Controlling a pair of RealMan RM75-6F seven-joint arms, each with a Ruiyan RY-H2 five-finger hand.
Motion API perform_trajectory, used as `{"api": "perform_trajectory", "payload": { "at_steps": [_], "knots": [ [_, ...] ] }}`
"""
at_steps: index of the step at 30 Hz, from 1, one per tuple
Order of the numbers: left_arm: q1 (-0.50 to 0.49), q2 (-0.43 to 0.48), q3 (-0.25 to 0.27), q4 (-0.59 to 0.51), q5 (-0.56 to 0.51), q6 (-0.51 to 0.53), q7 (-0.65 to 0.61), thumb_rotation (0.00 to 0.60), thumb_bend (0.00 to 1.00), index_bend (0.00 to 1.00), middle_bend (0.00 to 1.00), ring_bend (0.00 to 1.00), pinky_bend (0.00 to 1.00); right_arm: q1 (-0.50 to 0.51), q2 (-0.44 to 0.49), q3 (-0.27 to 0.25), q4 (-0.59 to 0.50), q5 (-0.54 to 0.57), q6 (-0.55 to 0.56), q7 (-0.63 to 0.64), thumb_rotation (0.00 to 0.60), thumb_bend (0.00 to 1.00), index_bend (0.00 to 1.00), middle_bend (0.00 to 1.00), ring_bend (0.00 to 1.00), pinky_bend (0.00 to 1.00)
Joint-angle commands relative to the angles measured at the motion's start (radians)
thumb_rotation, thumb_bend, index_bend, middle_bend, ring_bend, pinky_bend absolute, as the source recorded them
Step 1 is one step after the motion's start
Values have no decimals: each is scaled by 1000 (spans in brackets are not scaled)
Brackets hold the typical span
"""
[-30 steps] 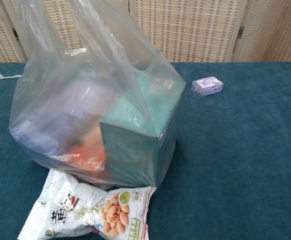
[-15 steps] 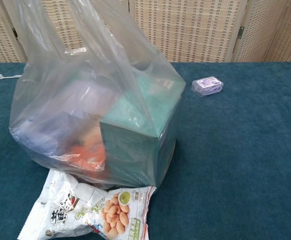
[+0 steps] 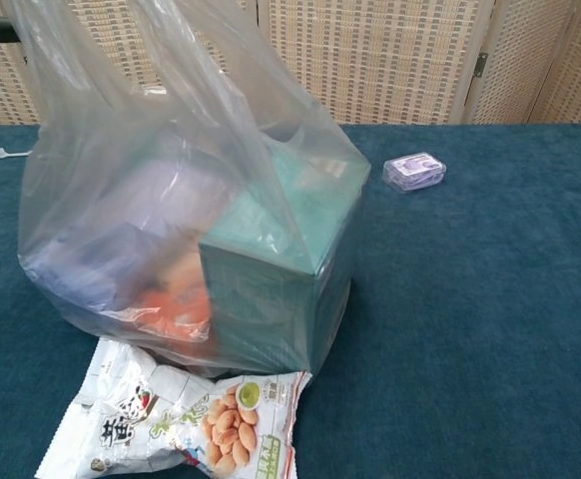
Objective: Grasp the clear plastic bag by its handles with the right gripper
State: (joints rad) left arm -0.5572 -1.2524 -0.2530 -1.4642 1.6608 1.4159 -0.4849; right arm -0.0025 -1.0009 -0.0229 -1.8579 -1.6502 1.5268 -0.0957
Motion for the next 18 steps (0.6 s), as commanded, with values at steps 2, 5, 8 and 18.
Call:
{"api": "perform_trajectory", "payload": {
  "at_steps": [2,5,8,18],
  "knots": [
    [-31,-24,-8,-4,-4,-10,2,600,57,193,103,92,15,2,1,-1,-1,-4,-3,0,600,146,166,261,183,230],
    [-51,-41,-15,-7,-12,-15,1,600,57,193,106,92,15,2,2,-1,-1,-6,-1,4,600,145,166,261,183,230],
    [-67,-58,-24,-7,-24,-16,-4,600,57,193,116,92,15,3,3,-2,1,-6,-3,7,600,145,166,261,183,230],
    [-107,-104,-82,-25,-100,-7,-68,600,58,275,201,160,31,22,7,-4,-2,-25,-26,23,600,146,166,261,183,230]
  ]
}}
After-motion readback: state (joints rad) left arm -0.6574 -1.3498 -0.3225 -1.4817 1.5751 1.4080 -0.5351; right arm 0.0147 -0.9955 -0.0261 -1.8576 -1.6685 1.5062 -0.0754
